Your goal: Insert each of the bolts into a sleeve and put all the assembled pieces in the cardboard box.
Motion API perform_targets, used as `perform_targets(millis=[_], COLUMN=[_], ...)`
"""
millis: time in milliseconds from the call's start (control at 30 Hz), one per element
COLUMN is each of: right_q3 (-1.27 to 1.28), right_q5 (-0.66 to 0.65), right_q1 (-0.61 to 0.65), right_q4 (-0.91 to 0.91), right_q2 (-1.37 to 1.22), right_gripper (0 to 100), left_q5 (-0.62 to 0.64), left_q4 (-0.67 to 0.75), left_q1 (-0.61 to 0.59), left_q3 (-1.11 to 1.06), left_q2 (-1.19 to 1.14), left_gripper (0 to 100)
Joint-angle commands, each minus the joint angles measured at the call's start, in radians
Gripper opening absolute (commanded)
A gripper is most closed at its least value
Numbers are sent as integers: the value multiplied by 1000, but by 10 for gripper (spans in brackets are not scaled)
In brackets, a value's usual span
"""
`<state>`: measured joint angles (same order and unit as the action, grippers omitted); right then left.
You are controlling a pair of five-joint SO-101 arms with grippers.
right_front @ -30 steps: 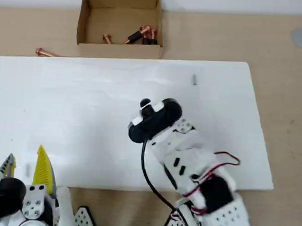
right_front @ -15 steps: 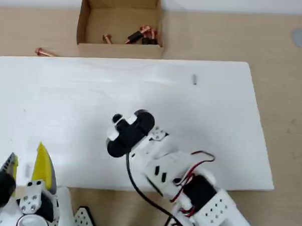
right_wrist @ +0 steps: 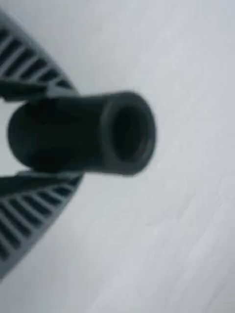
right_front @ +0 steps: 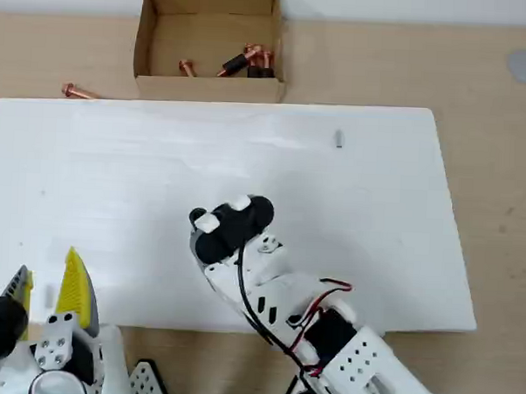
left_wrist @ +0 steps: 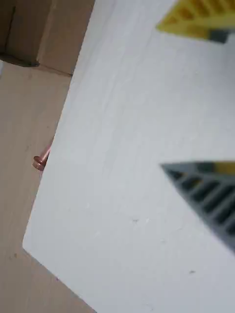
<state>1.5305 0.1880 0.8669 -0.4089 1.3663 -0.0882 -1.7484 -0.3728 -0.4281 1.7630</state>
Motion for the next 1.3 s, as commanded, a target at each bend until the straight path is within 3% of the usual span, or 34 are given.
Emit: perform_targets(millis=[0, 100, 367, 600, 767, 1267], right_q3=[70, 176, 170, 170, 165, 170], right_q5=[5, -44, -92, -94, -94, -94], right_q1=[12, 15, 12, 13, 12, 12], right_q4=[224, 394, 440, 296, 37, -11], right_q2=[2, -8, 5, 5, 18, 77], right_gripper=[10, 10, 10, 10, 10, 10], left_q5=[3, 3, 3, 3, 3, 0], left_q4=[14, 34, 61, 61, 61, 61], left_q1=[-8, -8, -8, -11, -11, -14], left_q3=[-14, -32, -58, -58, -58, -57], left_q2=[-4, -5, -5, -5, -5, 67], left_gripper=[189, 189, 189, 189, 189, 189])
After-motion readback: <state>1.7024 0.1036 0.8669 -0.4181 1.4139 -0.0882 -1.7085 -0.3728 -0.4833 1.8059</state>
